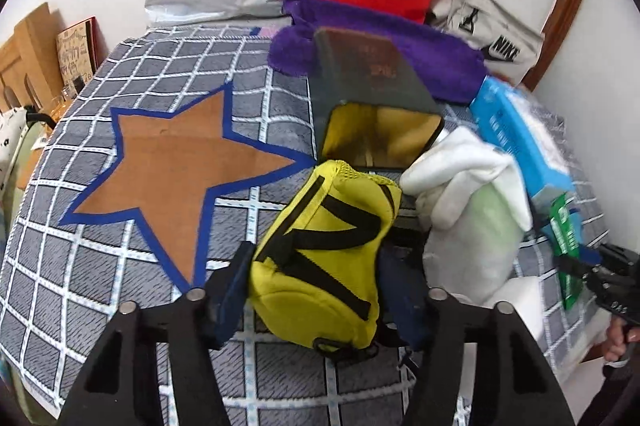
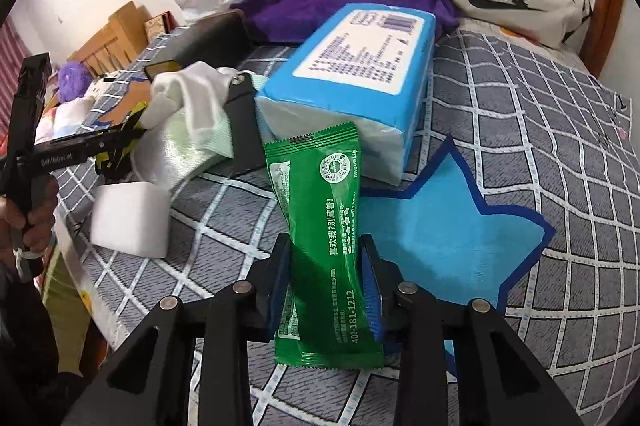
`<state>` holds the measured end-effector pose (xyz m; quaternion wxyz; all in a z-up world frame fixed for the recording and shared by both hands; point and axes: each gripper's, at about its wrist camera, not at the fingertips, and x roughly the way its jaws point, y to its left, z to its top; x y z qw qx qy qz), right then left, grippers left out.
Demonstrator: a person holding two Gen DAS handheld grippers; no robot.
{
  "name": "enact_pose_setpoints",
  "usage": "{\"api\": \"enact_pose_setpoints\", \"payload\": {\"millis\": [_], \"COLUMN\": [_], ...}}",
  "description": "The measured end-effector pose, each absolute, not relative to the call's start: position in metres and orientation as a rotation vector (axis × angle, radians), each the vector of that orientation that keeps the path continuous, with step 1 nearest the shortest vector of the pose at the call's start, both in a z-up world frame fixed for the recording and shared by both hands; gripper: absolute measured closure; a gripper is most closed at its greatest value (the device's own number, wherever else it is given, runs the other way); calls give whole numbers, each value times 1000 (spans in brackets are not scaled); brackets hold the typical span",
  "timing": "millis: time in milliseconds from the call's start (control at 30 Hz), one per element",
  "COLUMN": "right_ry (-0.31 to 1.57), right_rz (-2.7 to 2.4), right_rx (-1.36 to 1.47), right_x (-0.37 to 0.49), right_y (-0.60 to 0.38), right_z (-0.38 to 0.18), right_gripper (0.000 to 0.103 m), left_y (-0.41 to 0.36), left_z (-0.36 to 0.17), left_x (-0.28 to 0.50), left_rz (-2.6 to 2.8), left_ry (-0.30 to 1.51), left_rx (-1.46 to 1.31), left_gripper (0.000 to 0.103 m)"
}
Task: Organize soft objects
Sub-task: 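Grasp the green sachet with the right tool while the left tool grasps the yellow pouch, then drop the green sachet on the purple towel with the right tool while the left carries the pouch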
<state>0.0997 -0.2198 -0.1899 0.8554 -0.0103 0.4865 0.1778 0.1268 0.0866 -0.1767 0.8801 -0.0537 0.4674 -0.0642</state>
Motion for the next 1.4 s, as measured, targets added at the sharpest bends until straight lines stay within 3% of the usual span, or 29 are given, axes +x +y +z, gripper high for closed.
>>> {"api": "enact_pose_setpoints", "payload": {"millis": [767, 1400], "right_ry": [907, 846], "right_rz": [373, 341], "right_rx": [69, 32], "right_x": [99, 198], "right_y": [-224, -210], "right_z": [-128, -83], "right_gripper": [70, 70], "left_y": [80, 65], "left_z": [-101, -79], "left_x": [112, 206], "left_rz": [-108, -16], "left_ry": [832, 858], "left_rx": [-130, -120], "left_gripper": [51, 50]}}
